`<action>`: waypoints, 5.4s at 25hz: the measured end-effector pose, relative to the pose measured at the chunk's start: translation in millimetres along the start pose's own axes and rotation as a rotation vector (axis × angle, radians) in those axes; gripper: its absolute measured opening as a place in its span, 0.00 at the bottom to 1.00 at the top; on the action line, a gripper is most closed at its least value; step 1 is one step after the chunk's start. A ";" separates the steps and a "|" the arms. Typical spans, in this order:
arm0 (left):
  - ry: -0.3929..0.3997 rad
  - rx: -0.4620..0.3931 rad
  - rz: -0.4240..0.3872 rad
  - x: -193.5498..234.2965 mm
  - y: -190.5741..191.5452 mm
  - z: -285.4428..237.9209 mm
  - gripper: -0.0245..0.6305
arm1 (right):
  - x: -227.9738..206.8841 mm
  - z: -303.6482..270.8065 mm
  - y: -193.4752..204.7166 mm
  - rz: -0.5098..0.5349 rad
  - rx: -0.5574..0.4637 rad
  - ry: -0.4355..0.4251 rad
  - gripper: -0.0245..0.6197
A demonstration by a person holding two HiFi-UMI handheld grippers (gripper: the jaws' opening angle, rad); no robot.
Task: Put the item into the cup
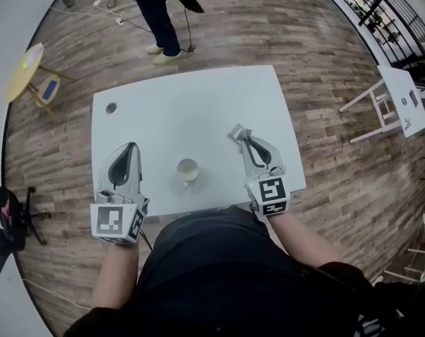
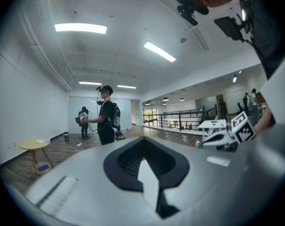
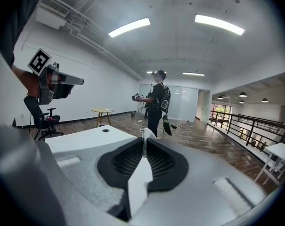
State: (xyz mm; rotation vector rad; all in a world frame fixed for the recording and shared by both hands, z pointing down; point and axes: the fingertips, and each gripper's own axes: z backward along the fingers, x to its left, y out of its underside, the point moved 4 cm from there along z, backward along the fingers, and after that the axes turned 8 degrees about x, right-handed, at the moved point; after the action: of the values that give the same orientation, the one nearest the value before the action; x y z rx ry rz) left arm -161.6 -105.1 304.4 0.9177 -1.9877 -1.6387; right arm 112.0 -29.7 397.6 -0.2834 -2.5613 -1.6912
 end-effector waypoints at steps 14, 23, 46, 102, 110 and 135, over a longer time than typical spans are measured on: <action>-0.127 0.002 0.014 17.1 -0.8 37.9 0.03 | 34.4 -18.5 -13.6 0.048 -0.006 -0.141 0.09; -0.199 0.026 0.044 26.5 9.5 61.0 0.03 | 52.2 -26.2 -24.0 0.101 -0.016 -0.198 0.09; -0.341 0.007 0.090 52.1 20.5 105.6 0.03 | 112.1 -41.4 -48.2 0.180 -0.093 -0.369 0.09; -0.190 0.162 0.147 36.0 58.8 57.5 0.03 | 135.4 -39.3 4.8 0.123 0.076 -0.425 0.09; -0.178 0.176 0.150 34.4 63.3 54.8 0.03 | 140.4 -40.3 14.1 0.111 0.098 -0.430 0.09; -0.154 0.225 0.209 33.4 81.4 45.4 0.03 | 149.1 -43.7 38.7 0.087 0.167 -0.441 0.09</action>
State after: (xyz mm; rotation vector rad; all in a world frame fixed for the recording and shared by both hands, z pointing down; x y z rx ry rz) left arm -234.4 -88.9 369.5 0.6470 -2.3221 -1.4291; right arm -29.4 -37.1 472.3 -0.8260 -2.9146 -1.5093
